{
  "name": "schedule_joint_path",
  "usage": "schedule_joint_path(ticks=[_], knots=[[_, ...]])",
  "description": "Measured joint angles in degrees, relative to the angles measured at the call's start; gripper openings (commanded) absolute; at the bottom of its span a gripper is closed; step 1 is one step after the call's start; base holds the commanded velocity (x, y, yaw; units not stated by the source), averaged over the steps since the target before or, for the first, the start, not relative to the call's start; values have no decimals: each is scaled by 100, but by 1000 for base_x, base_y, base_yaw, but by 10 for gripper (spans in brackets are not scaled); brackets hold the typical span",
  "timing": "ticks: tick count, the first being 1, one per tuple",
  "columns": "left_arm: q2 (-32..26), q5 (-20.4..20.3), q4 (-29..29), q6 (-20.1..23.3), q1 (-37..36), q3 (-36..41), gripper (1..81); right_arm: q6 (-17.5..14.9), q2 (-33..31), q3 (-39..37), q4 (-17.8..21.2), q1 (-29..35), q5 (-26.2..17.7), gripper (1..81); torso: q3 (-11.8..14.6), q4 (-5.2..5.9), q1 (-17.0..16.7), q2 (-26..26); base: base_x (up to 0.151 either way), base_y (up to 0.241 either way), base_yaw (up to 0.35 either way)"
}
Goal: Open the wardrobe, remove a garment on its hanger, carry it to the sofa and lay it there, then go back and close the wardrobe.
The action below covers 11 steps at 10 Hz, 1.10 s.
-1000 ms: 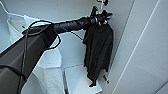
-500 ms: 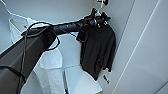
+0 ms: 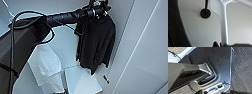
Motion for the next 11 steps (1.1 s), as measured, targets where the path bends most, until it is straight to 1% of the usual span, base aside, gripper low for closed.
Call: schedule_joint_path(ticks=[1,2,4,6,7,8,9,11], knots=[[-35,59,30,-2,28,50,10,0,-2,0,0,0,-2,811,0,63,0,0,0,0,0],[-46,205,98,-9,74,151,10,0,-2,0,0,-2,11,811,0,207,0,0,0,0,0],[-151,501,295,-22,132,440,10,-2,-2,0,0,1,59,811,0,605,0,0,0,0,0],[-304,622,436,-18,317,512,10,-5,-33,0,0,0,111,811,0,1005,0,0,0,0,0],[-336,717,436,-22,358,494,10,-5,-50,0,0,4,152,811,-2,1169,2,2,0,0,0],[-315,768,467,-18,356,462,10,-5,-82,0,0,23,174,811,-2,1267,2,2,0,0,0],[-267,920,544,-13,356,463,10,-2,-93,0,0,45,179,811,-2,1287,2,2,0,0,0],[-135,967,635,-13,446,518,10,-11,-82,0,0,45,177,811,7,1281,2,2,0,0,0]])
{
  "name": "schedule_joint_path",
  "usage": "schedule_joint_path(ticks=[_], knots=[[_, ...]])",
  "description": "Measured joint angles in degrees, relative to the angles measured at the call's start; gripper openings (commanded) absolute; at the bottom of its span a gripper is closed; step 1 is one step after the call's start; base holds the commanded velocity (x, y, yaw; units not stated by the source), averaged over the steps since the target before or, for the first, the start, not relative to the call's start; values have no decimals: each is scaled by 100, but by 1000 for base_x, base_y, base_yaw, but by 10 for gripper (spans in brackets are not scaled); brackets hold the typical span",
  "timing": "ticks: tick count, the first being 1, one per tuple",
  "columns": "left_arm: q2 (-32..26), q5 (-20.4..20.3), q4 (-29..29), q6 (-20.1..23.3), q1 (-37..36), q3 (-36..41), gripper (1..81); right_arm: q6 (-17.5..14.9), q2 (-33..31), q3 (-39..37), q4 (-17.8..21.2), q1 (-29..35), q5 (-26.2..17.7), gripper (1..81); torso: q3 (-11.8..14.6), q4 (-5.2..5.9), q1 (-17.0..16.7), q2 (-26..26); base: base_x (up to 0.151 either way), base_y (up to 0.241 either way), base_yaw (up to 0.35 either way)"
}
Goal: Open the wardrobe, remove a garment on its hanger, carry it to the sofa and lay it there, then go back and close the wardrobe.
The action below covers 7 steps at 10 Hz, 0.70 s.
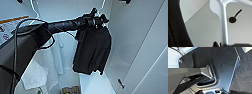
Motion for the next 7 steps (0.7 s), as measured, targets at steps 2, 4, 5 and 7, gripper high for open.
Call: schedule_joint_path(ticks=[2,4,5,7], knots=[[-11,94,2,-9,130,38,10,-5,0,0,0,7,6,811,124,0,2,2,0,0,0],[-29,63,49,13,127,123,10,-7,0,6,0,51,-17,811,155,0,-2,2,0,0,0],[-52,48,116,16,227,187,10,-7,2,10,-5,157,-41,811,155,0,-2,2,0,0,0],[-93,88,247,17,573,273,10,-9,0,10,-13,490,-52,811,155,0,-2,2,0,0,0]])
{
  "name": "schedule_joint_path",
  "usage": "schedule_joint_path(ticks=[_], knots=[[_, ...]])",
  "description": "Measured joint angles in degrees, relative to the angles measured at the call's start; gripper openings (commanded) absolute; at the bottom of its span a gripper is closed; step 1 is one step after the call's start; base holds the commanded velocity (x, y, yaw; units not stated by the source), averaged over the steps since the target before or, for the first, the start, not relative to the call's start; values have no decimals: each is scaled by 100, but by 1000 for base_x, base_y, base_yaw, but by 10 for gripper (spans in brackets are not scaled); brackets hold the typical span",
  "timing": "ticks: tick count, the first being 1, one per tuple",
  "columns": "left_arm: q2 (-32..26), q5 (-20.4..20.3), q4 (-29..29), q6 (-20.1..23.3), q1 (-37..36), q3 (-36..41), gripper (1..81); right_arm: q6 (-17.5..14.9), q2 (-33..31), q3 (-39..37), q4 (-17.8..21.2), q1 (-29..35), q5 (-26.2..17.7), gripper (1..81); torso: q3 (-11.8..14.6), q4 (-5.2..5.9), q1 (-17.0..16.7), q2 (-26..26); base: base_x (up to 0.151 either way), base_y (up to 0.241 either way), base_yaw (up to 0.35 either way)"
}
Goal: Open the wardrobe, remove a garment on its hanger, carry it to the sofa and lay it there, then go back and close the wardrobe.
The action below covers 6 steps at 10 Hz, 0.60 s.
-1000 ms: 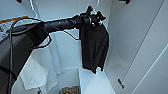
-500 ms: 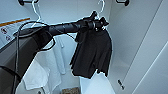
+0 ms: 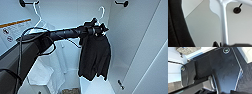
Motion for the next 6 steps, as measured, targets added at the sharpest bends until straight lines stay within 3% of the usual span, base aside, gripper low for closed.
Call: schedule_joint_path(ticks=[3,6], knots=[[94,15,135,0,-22,-20,10,-5,-1,0,-5,223,17,811,0,0,5,0,0,0,0],[250,-10,165,0,-18,-26,10,-16,0,0,-5,152,-17,811,-2,0,11,7,-75,0,0]])
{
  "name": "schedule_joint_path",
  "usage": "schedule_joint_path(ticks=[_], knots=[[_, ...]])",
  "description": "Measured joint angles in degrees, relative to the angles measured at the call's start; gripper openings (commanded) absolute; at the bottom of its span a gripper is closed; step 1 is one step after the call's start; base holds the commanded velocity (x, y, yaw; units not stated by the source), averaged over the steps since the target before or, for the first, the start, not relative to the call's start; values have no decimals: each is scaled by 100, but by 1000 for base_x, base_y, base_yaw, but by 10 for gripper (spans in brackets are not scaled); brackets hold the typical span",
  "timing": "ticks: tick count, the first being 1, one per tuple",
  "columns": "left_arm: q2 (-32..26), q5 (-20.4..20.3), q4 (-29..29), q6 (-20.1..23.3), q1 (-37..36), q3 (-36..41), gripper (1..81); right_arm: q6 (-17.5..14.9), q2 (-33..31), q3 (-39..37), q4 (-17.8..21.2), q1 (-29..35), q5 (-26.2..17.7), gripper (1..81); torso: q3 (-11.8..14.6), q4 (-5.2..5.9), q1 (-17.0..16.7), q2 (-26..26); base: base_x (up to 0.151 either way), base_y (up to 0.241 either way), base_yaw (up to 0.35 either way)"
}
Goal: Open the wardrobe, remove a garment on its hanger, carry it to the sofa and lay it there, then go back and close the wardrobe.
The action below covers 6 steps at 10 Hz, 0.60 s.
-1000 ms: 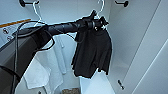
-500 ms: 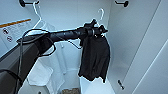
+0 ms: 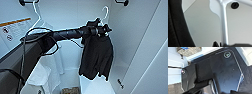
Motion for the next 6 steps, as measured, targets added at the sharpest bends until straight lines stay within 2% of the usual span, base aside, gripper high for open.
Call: schedule_joint_path(ticks=[6], knots=[[59,-12,0,0,68,22,10,-2,-4,-1,-2,-45,6,811,2,0,-13,-5,-99,0,0]])
